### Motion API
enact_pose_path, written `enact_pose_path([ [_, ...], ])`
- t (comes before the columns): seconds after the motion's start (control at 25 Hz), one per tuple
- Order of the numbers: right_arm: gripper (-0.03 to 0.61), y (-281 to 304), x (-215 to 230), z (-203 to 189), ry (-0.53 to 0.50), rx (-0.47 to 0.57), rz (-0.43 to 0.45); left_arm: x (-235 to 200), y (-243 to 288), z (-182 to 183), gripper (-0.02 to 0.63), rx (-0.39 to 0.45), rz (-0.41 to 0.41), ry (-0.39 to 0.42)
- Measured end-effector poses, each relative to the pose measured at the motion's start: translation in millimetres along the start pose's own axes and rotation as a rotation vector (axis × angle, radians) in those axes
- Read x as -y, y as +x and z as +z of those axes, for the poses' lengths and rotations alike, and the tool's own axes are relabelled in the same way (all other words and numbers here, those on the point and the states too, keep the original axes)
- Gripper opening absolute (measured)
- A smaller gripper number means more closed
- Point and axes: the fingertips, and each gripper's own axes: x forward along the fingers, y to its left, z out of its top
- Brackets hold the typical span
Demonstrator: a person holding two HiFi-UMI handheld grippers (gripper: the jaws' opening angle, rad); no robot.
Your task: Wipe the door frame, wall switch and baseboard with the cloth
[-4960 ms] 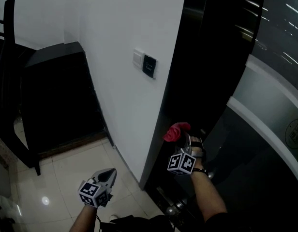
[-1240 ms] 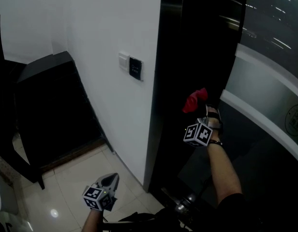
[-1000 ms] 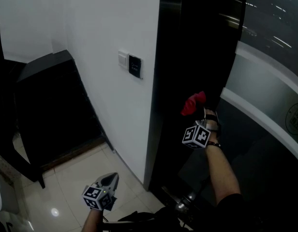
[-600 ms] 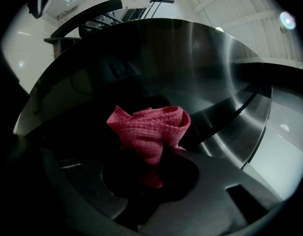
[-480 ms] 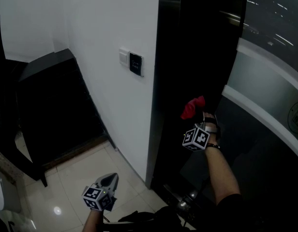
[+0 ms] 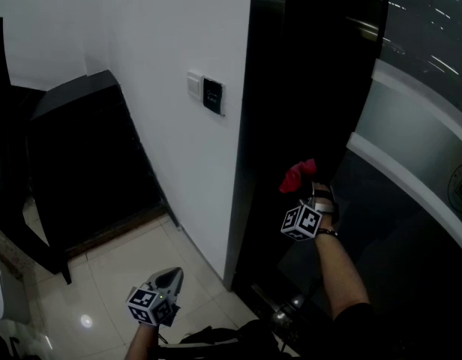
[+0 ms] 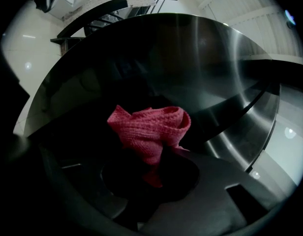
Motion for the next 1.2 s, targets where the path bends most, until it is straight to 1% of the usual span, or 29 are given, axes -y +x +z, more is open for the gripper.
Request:
enact_pose_path([
  [0.24, 0.06, -4.3, -28.5, -5.2, -0.001, -0.018, 0.054, 1.4, 2.0, -4.4, -0.008, -0.014, -0.003, -0.003],
  [0.48, 0.06, -3.5, -60.5, -16.9, -0.004, -0.013, 0.099, 3.4, 4.4, -3.7, -0.008, -0.021, -0.015, -0.006],
  [0.68, 0.06, -4.8, -77.9, -23.9, 0.009, -0.037, 0.127, 0.9, 4.6, -2.7, -0.008, -0.029, -0.005, -0.011],
  [0.8, 0.06, -5.3, -94.6, -28.7, -0.008, -0.041, 0.145, -1.7, 5.0, -8.5, -0.008, -0.043, 0.004, -0.013],
  [1.0, 0.06, -11.1, -127.2, -31.3, -0.029, -0.042, 0.209, -1.1, 5.8, -11.1, -0.008, -0.044, -0.004, -0.027],
  [1.08, 0.06, -13.5, -140.5, -30.9, -0.031, -0.063, 0.239, 0.2, 9.5, -10.8, -0.008, -0.042, -0.011, -0.029],
  [1.2, 0.06, -18.0, -158.7, -30.9, -0.003, -0.107, 0.3, 5.4, 16.5, -11.1, -0.008, -0.04, -0.034, -0.029],
])
